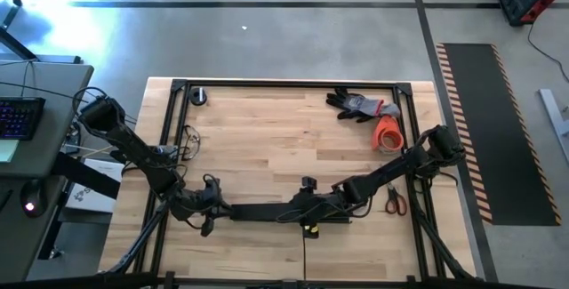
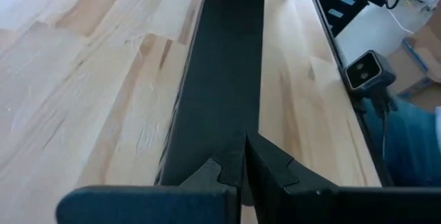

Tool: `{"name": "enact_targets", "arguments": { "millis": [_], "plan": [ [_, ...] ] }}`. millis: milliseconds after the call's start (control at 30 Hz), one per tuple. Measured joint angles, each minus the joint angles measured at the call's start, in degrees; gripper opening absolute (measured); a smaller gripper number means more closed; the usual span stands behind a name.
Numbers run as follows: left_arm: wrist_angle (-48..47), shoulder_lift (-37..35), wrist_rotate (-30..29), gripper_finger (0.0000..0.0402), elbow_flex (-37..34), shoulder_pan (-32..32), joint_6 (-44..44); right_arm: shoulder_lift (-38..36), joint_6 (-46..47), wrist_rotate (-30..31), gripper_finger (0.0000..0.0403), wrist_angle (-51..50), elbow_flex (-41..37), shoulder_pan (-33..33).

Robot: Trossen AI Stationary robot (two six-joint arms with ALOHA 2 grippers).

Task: Ziptie cables
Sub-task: Close the black cable duct

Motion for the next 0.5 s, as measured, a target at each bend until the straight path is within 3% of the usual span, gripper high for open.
{"name": "enact_targets", "arguments": {
  "millis": [500],
  "plan": [
    [7.77, 9.64, 2.55, 0.0000, 0.13, 2.84, -1.07, 0.00, 0.37, -0.14, 0.0207, -0.81, -0.04, 0.36]
  ]
}}
